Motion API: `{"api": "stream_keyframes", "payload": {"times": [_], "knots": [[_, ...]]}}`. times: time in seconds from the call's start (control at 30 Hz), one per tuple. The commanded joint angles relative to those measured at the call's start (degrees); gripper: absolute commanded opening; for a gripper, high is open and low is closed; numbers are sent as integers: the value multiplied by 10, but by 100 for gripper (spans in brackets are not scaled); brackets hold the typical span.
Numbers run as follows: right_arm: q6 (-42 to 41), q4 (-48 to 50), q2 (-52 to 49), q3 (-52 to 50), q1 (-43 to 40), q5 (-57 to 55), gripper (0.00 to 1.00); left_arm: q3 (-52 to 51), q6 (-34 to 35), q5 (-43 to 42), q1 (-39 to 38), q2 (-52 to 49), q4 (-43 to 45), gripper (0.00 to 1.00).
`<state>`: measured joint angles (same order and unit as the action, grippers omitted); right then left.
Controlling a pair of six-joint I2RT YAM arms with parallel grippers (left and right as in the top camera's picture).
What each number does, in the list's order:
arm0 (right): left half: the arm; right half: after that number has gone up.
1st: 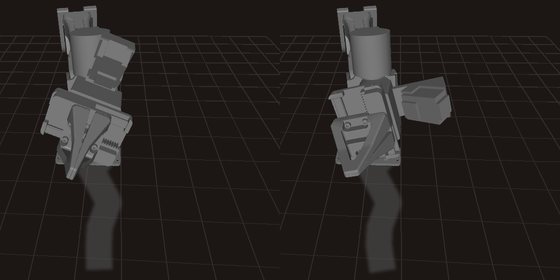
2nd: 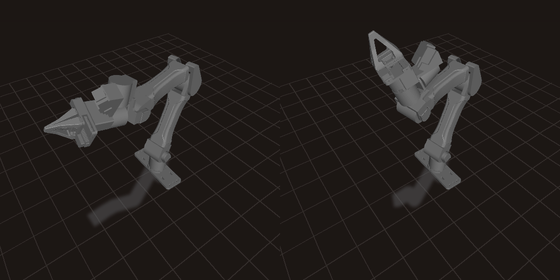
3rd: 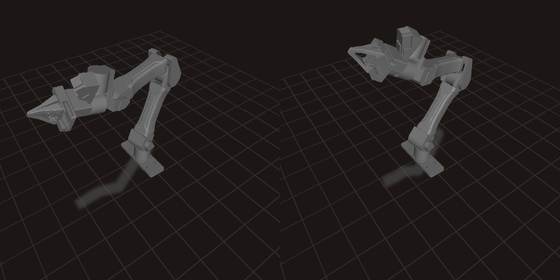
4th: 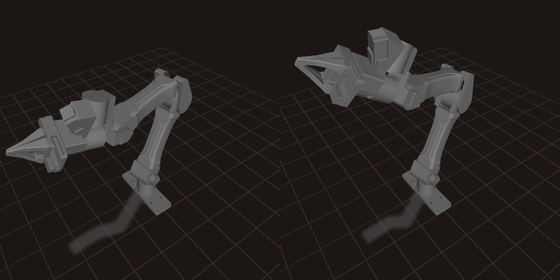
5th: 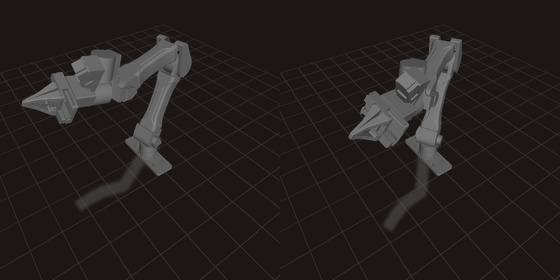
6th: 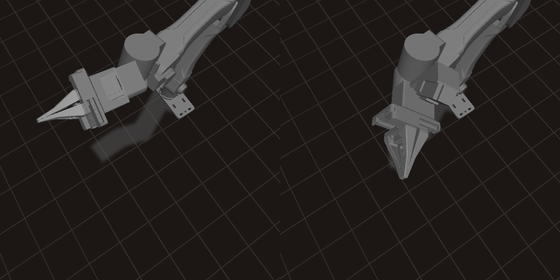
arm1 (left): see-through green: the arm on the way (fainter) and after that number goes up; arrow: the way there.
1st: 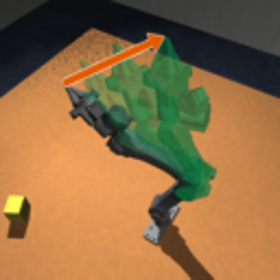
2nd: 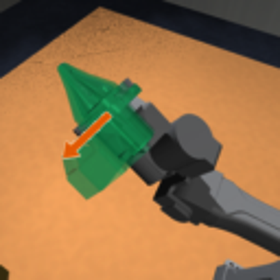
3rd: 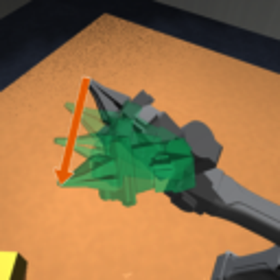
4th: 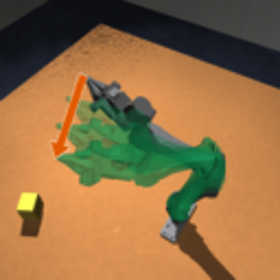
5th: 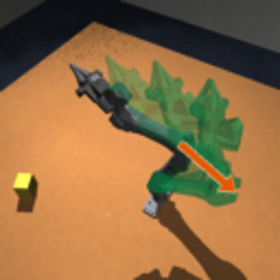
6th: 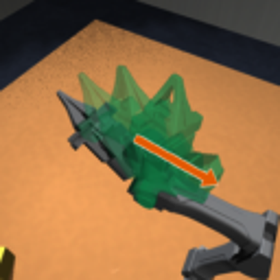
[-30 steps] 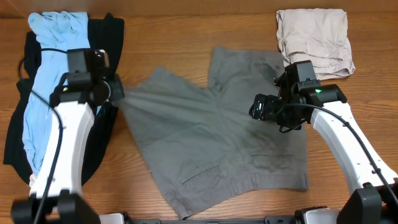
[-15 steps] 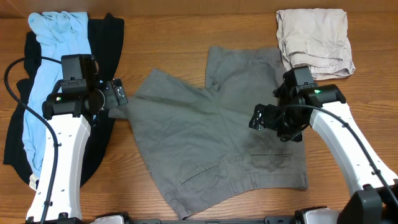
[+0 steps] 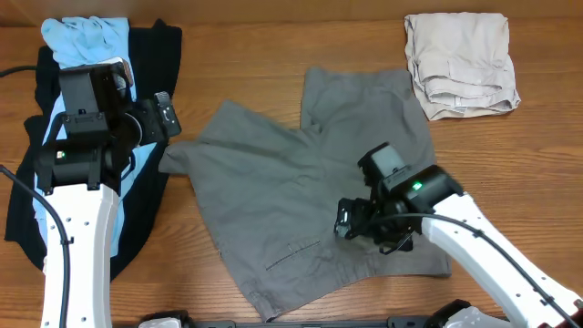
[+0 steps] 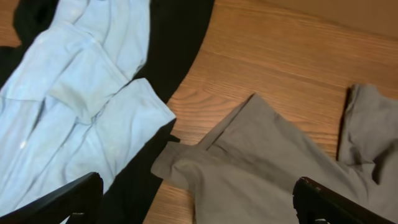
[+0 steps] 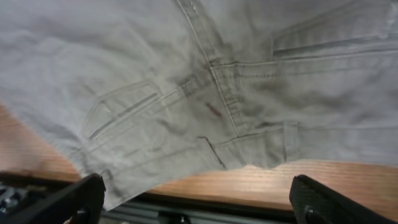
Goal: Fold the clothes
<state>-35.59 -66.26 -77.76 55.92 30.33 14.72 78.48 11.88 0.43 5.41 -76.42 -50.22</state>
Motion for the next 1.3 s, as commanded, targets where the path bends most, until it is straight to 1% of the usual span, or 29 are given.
{"api": "stream_keyframes", "payload": {"times": [0.0, 0.07, 0.17, 0.3, 0.4, 0.53, 0.67, 0.93, 1.07, 1.27], "knots": [[-35, 39, -7, -37, 3, -16, 99, 8, -16, -20, 6, -17, -1, 100], [-35, 60, -16, -50, 3, -27, 99, 8, -16, -20, 5, -26, -1, 100], [-65, 74, -46, -61, 0, -57, 99, 7, -16, -22, 5, -39, -3, 100], [-66, 101, -107, -61, -5, -55, 99, 7, -16, -44, 4, -55, -3, 100], [-78, 117, -151, -61, -9, -55, 99, 7, -16, -45, 4, -67, -5, 100], [-79, 130, -184, -61, -30, -57, 100, 7, -16, -45, 4, -80, -5, 100], [-64, 155, -205, -61, -73, -66, 100, 7, -16, -45, 0, -96, -5, 100], [0, 255, -248, -61, -191, -77, 99, 7, -16, -46, -3, -125, 2, 100], [14, 295, -276, -60, -252, -103, 99, 7, -16, -45, -10, -141, 7, 100], [19, 323, -289, -55, -347, -123, 99, 7, -16, -45, -37, -169, 24, 100]]}}
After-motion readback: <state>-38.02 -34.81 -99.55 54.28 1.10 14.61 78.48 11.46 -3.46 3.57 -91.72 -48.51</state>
